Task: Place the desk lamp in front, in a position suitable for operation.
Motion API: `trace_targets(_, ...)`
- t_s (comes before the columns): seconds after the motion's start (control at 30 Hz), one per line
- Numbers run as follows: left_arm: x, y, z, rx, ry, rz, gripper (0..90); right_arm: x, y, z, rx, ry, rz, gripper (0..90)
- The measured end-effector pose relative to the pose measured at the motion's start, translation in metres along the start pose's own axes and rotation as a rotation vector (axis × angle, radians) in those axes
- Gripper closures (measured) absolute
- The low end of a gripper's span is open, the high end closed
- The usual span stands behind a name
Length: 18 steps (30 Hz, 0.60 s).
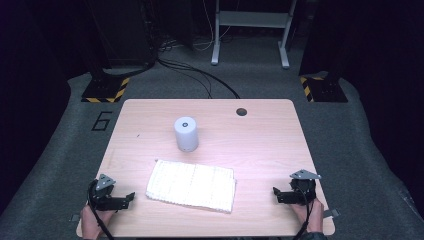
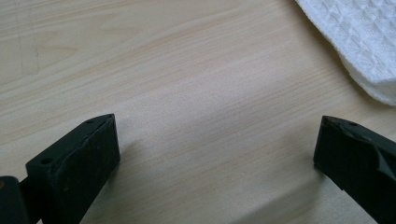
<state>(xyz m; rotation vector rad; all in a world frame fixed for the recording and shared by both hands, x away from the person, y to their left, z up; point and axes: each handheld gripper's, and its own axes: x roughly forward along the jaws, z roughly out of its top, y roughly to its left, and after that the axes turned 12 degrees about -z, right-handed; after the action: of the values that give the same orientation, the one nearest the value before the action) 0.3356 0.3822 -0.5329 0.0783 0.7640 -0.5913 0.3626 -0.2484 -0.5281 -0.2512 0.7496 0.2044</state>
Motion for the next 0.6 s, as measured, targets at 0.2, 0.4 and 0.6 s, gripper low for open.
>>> trace_targets(0.2,-0.001,0.000,0.001,-0.001,0.016,-0.005,0.0,-0.003,0.001,0.001,-0.012,-0.010,0.030,0.0)
trace_targets(0.4,-0.001,0.000,0.001,0.000,0.016,-0.007,0.0,-0.012,0.003,0.007,-0.010,-0.041,0.071,0.0)
trace_targets(0.6,-0.001,0.000,0.001,0.000,0.016,-0.007,0.0,-0.020,0.013,0.024,-0.046,-0.044,0.096,0.0)
